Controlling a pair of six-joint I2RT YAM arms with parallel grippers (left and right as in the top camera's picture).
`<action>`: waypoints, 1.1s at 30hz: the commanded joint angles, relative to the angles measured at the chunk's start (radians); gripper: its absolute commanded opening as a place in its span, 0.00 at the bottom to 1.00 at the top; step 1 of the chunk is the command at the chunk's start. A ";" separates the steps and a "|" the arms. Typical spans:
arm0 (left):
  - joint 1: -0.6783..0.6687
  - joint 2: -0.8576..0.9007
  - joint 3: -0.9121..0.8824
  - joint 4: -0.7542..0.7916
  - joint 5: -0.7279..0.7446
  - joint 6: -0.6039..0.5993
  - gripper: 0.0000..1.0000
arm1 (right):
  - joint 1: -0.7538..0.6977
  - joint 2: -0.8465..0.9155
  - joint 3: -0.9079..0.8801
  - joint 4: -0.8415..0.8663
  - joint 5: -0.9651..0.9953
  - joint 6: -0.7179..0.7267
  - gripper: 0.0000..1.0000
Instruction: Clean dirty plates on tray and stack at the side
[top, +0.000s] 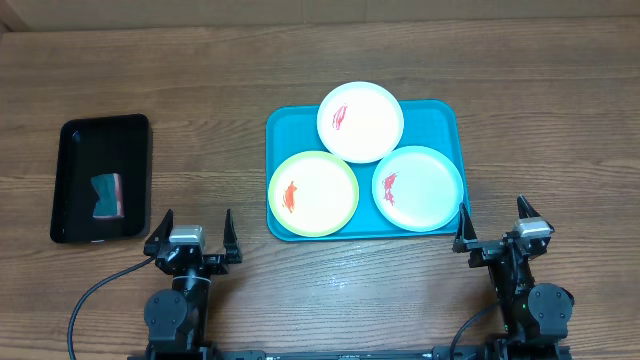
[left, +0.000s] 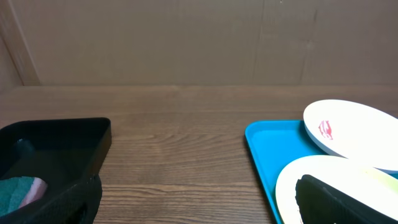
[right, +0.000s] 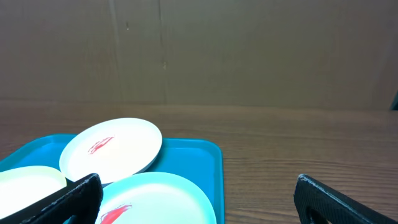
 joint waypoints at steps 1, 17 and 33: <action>-0.006 -0.009 -0.004 0.003 -0.009 0.022 1.00 | 0.004 -0.006 -0.010 0.005 0.005 0.003 1.00; -0.007 -0.009 -0.004 0.028 0.262 -0.224 1.00 | 0.004 -0.006 -0.010 0.005 0.005 0.003 1.00; -0.006 0.073 0.326 0.026 0.304 -0.335 1.00 | 0.004 -0.006 -0.010 0.005 0.005 0.003 1.00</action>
